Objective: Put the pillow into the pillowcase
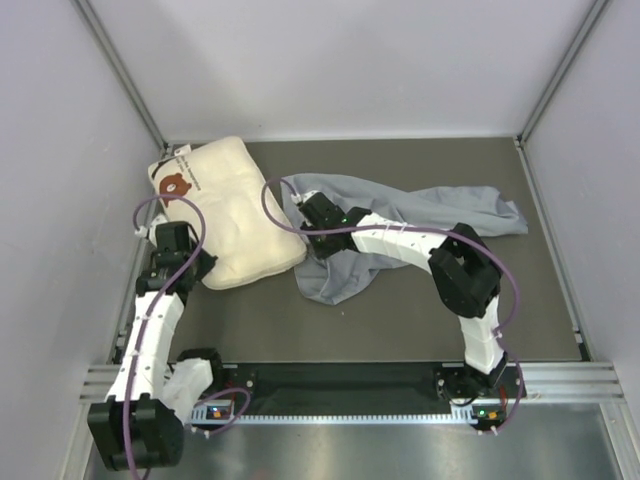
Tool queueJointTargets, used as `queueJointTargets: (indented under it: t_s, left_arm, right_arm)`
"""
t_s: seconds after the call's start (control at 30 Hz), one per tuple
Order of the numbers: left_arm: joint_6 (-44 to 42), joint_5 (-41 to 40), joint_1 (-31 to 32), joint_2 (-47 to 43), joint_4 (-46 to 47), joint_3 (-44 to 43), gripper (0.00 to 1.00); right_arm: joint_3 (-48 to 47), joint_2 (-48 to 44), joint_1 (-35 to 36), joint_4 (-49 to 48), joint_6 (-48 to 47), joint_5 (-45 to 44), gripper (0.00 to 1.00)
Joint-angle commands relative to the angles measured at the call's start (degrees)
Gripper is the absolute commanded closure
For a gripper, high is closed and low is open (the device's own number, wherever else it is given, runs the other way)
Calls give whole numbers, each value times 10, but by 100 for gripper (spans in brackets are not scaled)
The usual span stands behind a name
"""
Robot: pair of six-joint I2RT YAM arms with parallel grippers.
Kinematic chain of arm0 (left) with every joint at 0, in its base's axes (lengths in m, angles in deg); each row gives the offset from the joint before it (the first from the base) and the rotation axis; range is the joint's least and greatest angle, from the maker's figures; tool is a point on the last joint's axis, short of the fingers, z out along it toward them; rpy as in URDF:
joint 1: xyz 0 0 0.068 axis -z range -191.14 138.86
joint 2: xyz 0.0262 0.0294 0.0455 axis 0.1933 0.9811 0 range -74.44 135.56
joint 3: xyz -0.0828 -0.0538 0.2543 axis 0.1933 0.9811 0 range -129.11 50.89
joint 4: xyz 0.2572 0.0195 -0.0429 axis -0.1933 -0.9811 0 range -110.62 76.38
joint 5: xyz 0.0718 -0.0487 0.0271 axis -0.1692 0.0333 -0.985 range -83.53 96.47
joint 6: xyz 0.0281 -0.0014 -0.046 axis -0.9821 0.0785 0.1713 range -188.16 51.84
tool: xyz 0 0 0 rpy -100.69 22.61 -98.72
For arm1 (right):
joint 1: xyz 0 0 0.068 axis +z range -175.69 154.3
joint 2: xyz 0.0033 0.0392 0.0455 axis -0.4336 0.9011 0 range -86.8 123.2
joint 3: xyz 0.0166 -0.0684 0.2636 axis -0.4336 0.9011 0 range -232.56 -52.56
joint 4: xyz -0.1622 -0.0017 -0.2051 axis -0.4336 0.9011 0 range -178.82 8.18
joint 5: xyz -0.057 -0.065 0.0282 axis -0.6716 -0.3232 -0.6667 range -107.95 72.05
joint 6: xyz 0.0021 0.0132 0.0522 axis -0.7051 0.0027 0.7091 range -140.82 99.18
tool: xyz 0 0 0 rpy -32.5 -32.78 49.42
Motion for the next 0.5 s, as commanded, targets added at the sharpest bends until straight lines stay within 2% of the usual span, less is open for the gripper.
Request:
queueJointTargets:
  t_s: [0.0,0.2,0.3,0.4,0.47]
  left_arm:
    - [39,-13,52,-22,48,-2,100]
    - [81,-60,156,-17,49,-22,100]
    - [90,-71,175,-22,43,-33,100]
    - [94,-75,184,-31,42,-34,100]
    - [103,-77,197,-34,44,-33,100]
  right_arm:
    - [-28,-52,1,-33,26,11,85]
    - [-35,-67,-1,-28,38,6,84]
    - [-40,-72,-11,-18,60,-11,87]
    - [-42,-77,-26,-18,72,0,94]
    - [-49,-79,-25,-18,69,5,95]
